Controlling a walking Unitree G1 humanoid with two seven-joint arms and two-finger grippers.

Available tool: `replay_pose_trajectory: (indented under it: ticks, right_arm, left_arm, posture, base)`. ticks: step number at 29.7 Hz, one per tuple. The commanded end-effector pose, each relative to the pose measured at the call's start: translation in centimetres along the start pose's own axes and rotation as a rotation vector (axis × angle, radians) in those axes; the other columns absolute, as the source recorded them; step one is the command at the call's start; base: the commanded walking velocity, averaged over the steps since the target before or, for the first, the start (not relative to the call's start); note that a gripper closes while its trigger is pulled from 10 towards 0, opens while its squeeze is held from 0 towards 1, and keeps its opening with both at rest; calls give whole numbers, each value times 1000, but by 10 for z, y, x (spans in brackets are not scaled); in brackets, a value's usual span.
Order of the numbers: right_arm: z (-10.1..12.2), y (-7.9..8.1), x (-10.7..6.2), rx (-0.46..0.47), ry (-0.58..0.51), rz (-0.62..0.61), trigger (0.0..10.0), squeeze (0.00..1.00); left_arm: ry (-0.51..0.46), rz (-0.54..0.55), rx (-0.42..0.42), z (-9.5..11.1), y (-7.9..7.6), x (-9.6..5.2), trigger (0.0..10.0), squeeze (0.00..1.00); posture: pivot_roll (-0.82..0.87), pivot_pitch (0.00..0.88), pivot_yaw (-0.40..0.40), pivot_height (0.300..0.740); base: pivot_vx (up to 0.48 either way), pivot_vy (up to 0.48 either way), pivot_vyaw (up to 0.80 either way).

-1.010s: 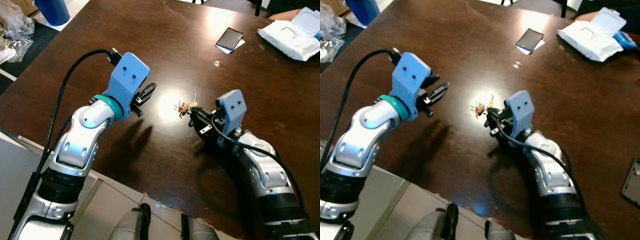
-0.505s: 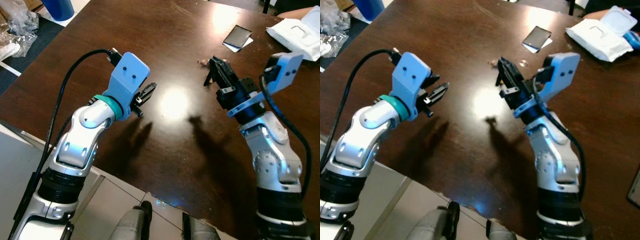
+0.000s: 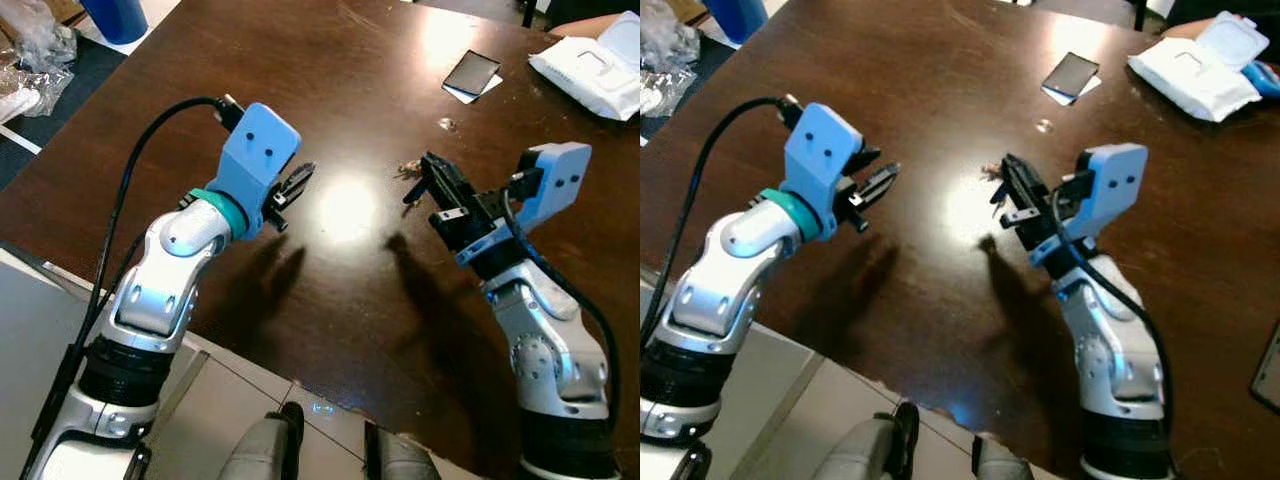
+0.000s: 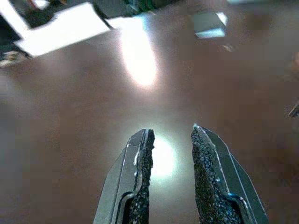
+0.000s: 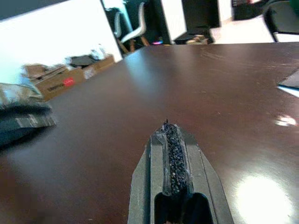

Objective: Hang keys on a hook

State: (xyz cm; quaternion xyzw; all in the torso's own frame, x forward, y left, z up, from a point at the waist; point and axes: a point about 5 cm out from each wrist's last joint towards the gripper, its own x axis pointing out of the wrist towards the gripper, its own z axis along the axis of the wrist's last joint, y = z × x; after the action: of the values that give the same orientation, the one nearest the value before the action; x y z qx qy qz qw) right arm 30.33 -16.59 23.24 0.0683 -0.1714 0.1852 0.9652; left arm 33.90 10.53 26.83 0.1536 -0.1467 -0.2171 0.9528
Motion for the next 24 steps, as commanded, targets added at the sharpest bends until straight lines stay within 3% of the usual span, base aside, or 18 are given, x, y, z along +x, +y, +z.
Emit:
replay_pose_trajectory:
  ticks: [1,5,8,14,24]
  right_arm:
    - [-4,-1,-5,-46,3,-33,10000,0]
    - [-5,-2,-9,-76,7,-61,10000,0]
    - [-3,-6,-15,-139,-6,-107,10000,0]
    - [9,-16,-11,-230,-37,-135,10000,0]
    - [6,-10,-5,-265,-46,-119,10000,0]
  left_arm:
    - [4,110,-22,-4,11,-1,10000,0]
    - [28,190,-33,-9,15,2,10000,0]
    - [26,175,-33,-11,9,2,10000,0]
    - [17,172,-37,-11,8,4,10000,0]
    - [59,209,-21,-24,16,1,10000,0]
  posture:
    - [-29,206,133,740]
    - [-29,197,135,740]
    - [-39,182,139,740]
    - [-47,150,119,740]
    - [-84,117,155,740]
  base:
    - [0,0,0]
    - [0,0,0]
    - [0,0,0]
    - [0,0,0]
    - [0,0,0]
